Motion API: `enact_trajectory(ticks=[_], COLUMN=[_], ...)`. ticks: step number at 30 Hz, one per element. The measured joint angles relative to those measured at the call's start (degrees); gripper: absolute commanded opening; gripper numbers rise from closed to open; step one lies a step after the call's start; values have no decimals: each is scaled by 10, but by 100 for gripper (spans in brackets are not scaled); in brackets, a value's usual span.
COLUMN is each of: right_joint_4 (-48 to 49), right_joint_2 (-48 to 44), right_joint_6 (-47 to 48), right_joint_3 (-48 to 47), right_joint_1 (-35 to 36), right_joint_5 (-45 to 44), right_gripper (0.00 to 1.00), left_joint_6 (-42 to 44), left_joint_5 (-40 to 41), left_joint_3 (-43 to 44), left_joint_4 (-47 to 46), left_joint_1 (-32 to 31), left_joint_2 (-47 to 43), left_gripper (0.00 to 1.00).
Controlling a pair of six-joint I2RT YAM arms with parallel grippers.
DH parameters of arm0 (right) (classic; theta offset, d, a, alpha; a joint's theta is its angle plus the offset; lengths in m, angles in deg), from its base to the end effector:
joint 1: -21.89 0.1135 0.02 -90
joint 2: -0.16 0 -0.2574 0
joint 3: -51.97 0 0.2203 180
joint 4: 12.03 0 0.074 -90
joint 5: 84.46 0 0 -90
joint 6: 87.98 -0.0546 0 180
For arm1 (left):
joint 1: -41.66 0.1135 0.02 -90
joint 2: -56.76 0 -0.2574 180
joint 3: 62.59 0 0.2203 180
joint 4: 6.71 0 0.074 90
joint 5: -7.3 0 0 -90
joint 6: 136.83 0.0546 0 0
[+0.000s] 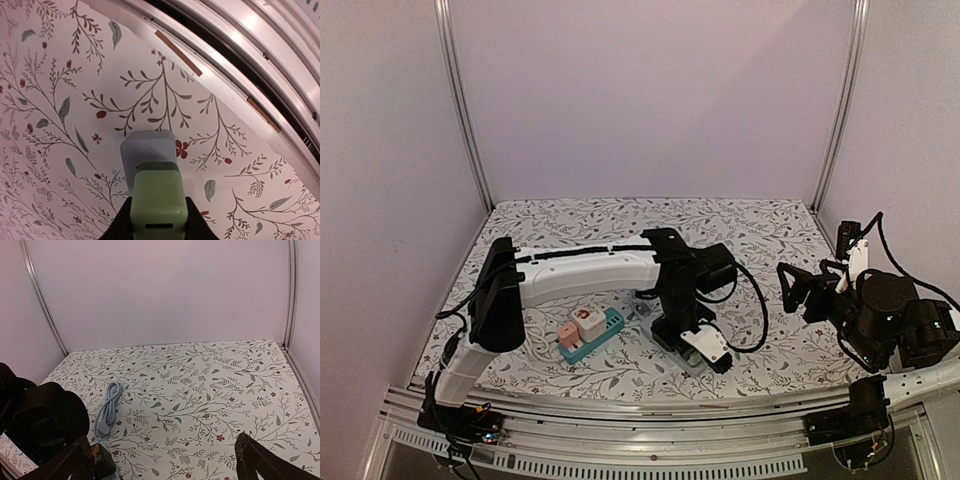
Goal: Insert the plug
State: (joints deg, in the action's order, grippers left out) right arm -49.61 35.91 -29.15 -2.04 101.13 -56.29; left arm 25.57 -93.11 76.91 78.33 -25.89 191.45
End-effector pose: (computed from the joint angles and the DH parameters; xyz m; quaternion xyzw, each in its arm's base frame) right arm 0.0687 0.1035 0.2999 -0.0136 0.7602 0.1684 0.6273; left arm 0.1598 -0.4125 0.1891 0.9349 0.3325 -0.0867 0.0886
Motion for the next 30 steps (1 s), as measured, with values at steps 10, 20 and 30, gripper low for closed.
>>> enact_trajectory(ticks=[10, 20, 30], right_joint_4=[0, 0, 0], right_joint_2=[0, 0, 0], right_joint_6=[0, 0, 0], right_joint_3=[0, 0, 0], right_joint_1=[0, 0, 0], right_joint_5=[0, 0, 1], right_gripper=[99, 99, 99], left_joint_6=[3, 2, 2], left_joint_5=[4, 1, -11], left_joint_3=[-5, -7, -7], left_joint_4=[0, 0, -5], left_joint_1=[0, 1, 1], left_joint_2=[-15, -14, 1], left_gripper=[0, 0, 0])
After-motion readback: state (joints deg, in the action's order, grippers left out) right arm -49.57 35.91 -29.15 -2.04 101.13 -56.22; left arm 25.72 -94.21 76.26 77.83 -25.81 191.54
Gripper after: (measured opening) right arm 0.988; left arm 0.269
